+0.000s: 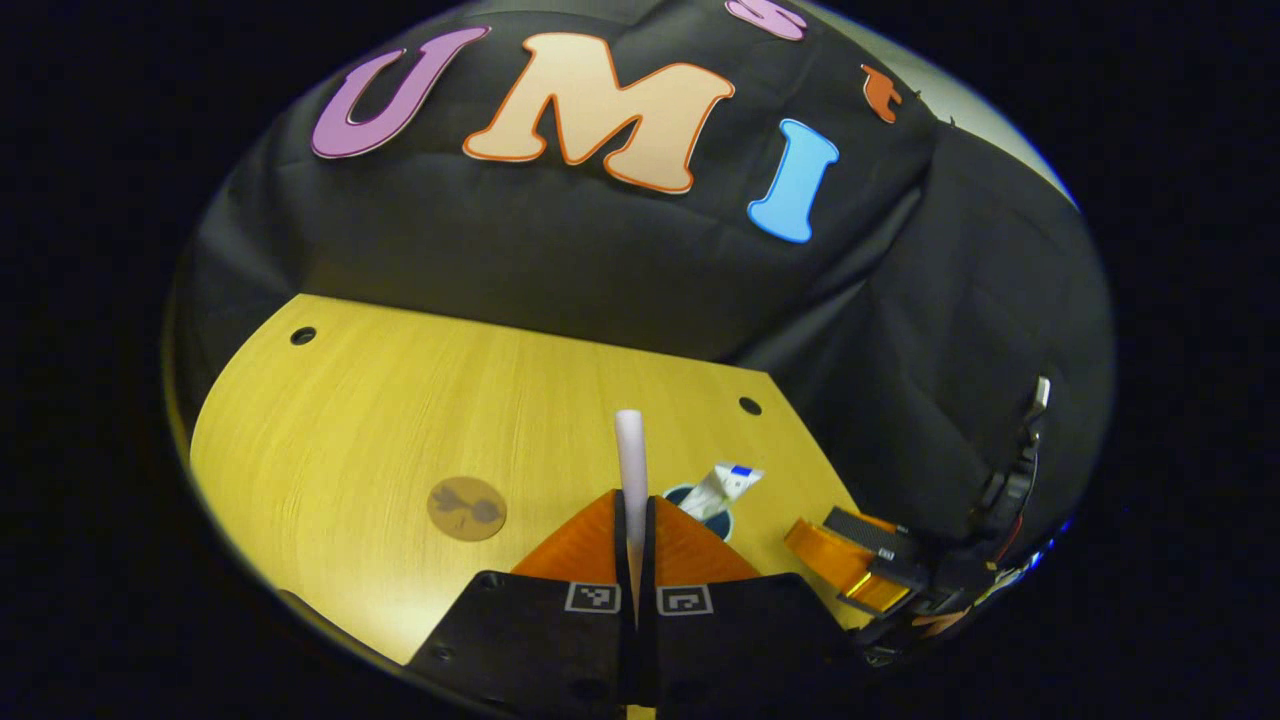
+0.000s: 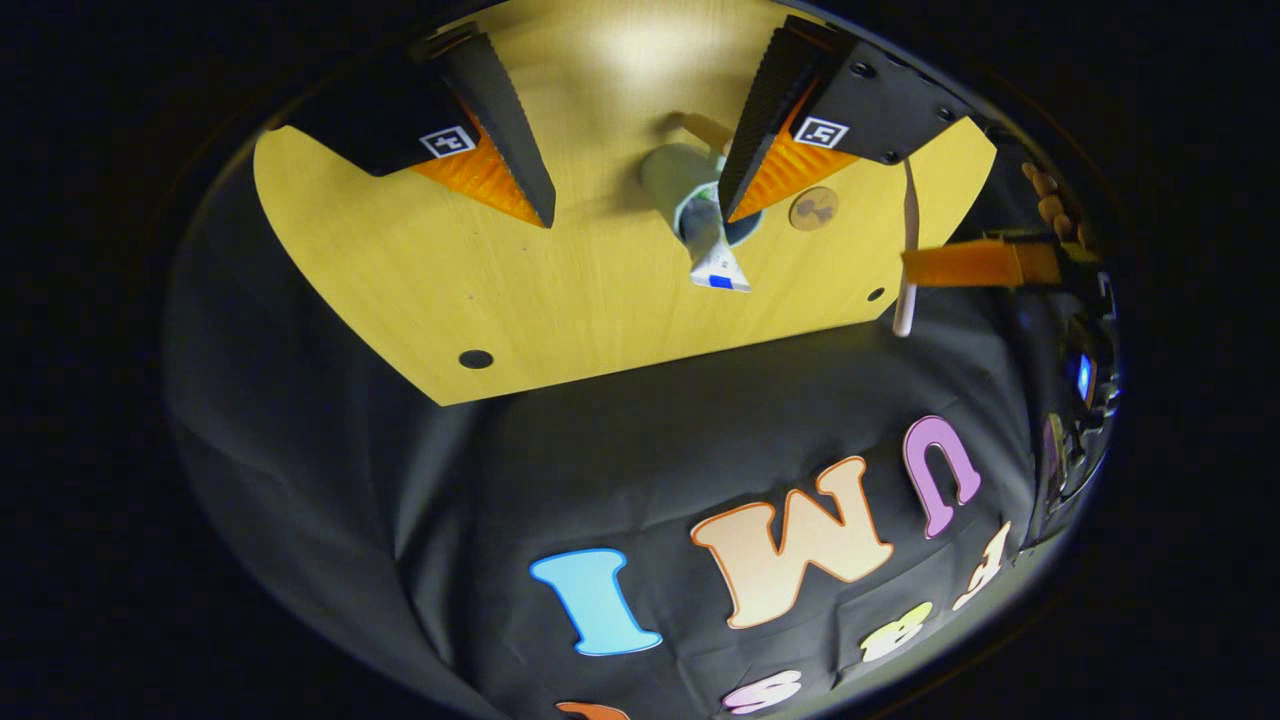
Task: Put the toothbrush and toothpaste on the desktop into the cup, then pick up the cup and place it on the coaster on the desktop.
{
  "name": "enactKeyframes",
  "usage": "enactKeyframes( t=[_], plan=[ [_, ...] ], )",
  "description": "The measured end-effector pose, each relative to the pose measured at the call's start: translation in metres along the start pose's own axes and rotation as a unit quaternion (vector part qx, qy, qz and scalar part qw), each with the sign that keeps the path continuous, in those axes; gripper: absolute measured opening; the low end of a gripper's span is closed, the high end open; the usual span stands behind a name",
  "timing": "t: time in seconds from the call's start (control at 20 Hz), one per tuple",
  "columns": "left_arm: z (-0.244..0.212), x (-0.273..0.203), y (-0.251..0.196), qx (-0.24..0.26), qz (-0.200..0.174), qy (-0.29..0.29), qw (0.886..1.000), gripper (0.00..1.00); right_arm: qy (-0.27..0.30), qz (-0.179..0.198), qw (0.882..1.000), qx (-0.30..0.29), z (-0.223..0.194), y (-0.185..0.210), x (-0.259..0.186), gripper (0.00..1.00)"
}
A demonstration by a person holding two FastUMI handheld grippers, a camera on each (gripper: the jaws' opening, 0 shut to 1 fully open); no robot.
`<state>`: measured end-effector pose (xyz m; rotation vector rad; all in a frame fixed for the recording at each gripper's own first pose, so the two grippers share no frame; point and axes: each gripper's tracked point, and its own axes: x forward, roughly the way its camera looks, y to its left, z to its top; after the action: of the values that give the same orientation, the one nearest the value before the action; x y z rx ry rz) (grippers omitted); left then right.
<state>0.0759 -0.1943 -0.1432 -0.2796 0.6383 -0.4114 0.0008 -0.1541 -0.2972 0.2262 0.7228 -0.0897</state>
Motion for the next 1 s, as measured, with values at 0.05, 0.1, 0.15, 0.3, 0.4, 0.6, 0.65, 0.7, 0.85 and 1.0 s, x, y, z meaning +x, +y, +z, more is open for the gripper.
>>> enactKeyframes(
  t=[0.05, 0.1, 0.15, 0.3, 0.4, 0.6, 0.65, 0.7, 0.85, 1.0],
  plan=[
    [0.010, 0.009, -0.010, -0.002, -0.013, -0.017, 1.000, 0.00, 0.001, -0.006, 1.000, 0.001, -0.002, -0.007, -0.006, 0.99],
    [0.018, 0.019, -0.018, -0.002, -0.023, -0.032, 0.999, 0.00, 0.003, -0.012, 1.000, 0.002, -0.005, -0.014, -0.012, 0.99],
    [0.022, 0.029, -0.025, 0.002, -0.030, -0.041, 0.999, 0.00, 0.005, -0.017, 1.000, 0.005, -0.007, -0.020, -0.016, 0.99],
    [0.022, 0.056, -0.035, 0.011, -0.037, -0.046, 0.998, 0.00, 0.010, -0.032, 0.999, 0.008, -0.014, -0.036, -0.031, 0.99],
    [0.023, 0.071, -0.040, 0.007, -0.038, -0.055, 0.998, 0.00, 0.015, -0.040, 0.999, 0.009, -0.018, -0.046, -0.040, 0.95],
    [0.025, 0.091, -0.037, 0.019, -0.026, -0.087, 0.996, 0.00, 0.026, -0.048, 0.998, 0.010, -0.025, -0.059, -0.048, 0.99],
    [0.021, 0.094, -0.035, 0.026, -0.022, -0.089, 0.995, 0.00, 0.028, -0.047, 0.998, 0.010, -0.024, -0.061, -0.049, 0.95],
    [0.015, 0.095, -0.034, 0.031, -0.018, -0.089, 0.995, 0.00, 0.028, -0.046, 0.999, 0.007, -0.024, -0.061, -0.049, 0.99],
    [-0.003, 0.100, -0.031, 0.035, -0.009, -0.084, 0.996, 0.00, 0.025, -0.037, 0.999, 0.005, -0.018, -0.062, -0.047, 0.99],
    [-0.017, 0.099, -0.029, 0.038, 0.007, -0.077, 0.996, 0.00, 0.026, -0.024, 0.999, 0.004, -0.016, -0.059, -0.042, 0.99]
  ],
)
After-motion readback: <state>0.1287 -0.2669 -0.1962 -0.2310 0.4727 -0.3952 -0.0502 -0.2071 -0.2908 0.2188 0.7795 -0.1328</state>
